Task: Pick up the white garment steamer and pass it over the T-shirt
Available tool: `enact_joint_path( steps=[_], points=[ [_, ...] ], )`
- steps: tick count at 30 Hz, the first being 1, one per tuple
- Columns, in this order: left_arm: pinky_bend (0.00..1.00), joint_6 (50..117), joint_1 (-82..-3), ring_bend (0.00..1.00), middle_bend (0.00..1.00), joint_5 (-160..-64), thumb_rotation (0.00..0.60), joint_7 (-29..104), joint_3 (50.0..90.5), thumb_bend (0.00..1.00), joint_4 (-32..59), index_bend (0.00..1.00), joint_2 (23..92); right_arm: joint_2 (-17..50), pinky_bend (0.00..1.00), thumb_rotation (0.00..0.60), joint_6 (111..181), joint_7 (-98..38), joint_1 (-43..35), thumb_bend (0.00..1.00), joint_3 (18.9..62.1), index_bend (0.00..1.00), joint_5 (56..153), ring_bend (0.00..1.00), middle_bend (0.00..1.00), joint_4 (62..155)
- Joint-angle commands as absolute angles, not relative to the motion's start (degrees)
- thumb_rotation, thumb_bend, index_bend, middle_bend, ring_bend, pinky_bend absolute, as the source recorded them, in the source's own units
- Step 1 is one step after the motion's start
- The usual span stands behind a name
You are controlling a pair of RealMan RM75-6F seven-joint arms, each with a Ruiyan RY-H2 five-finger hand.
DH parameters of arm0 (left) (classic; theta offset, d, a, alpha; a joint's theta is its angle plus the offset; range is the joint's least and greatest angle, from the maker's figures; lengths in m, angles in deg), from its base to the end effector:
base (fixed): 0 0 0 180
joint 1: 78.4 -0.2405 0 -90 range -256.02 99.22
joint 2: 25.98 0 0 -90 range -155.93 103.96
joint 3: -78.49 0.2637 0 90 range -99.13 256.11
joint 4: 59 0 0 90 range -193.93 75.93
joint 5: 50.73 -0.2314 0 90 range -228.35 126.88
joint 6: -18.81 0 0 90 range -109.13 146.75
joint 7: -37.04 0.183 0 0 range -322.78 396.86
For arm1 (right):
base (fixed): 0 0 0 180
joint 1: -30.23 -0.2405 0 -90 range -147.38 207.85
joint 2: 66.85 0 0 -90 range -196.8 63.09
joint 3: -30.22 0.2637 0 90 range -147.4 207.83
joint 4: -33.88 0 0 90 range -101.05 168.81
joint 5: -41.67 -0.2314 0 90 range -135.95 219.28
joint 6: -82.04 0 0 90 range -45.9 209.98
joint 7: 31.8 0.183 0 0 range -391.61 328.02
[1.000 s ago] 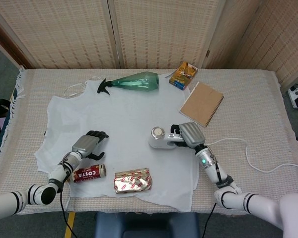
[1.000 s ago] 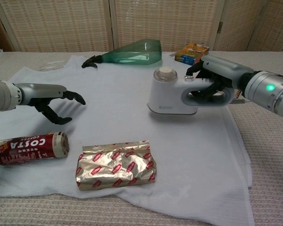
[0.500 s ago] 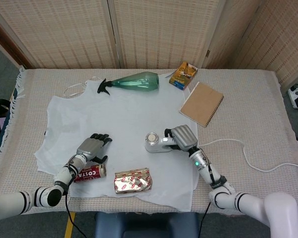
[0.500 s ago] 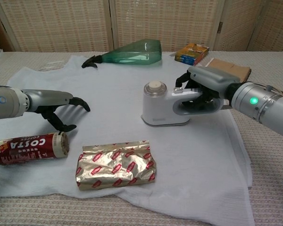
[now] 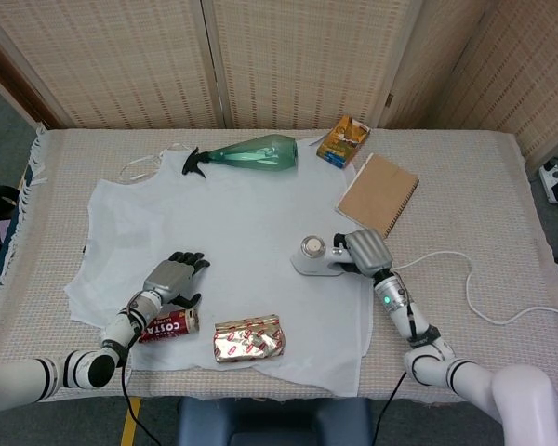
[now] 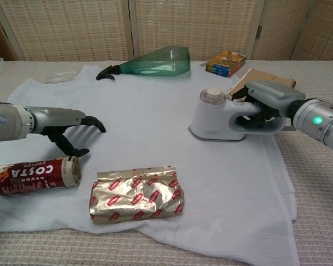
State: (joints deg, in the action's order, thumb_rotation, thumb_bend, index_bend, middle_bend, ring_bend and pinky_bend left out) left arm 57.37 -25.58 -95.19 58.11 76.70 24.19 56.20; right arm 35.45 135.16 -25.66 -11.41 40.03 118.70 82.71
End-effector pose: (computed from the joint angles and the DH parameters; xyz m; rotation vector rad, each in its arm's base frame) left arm -0.1898 0.4011 -0.0628 -2.0141 -1.1248 -0.5199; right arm -0.2216 -0.4387 -0.0715 1.7479 -0.9703 0.9516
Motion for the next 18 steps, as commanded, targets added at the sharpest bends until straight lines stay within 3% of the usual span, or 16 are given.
enact_joint_path(
  steps=[1, 6, 11, 18],
  points=[
    [0.00, 57.59, -25.50, 0.00, 0.08, -95.26, 0.450, 58.10, 76.81, 0.48, 24.44, 0.16, 56.04, 34.40, 0.91, 0.600, 135.97, -25.22, -10.57, 0.66, 40.37, 0.73, 118.26, 0.86, 0.80, 81.94],
    [0.00, 57.77, -25.46, 0.00, 0.08, -95.44, 0.449, 57.56, 76.83, 0.48, 25.11, 0.16, 55.52, 31.70, 0.91, 0.600, 137.97, -24.02, -9.25, 0.66, 41.47, 0.73, 117.68, 0.86, 0.80, 83.18],
    [0.00, 58.54, -25.66, 0.00, 0.08, -96.37, 0.448, 57.09, 76.85, 0.48, 25.40, 0.16, 55.41, 28.95, 0.92, 0.600, 140.59, -20.83, -9.62, 0.66, 42.88, 0.73, 119.26, 0.87, 0.80, 90.94],
    [0.00, 58.86, -25.41, 0.00, 0.08, -96.58, 0.452, 57.19, 76.91, 0.48, 25.48, 0.16, 55.59, 31.59, 0.92, 0.600, 138.70, -26.55, -13.18, 0.66, 43.29, 0.72, 119.72, 0.87, 0.81, 95.94]
  ],
)
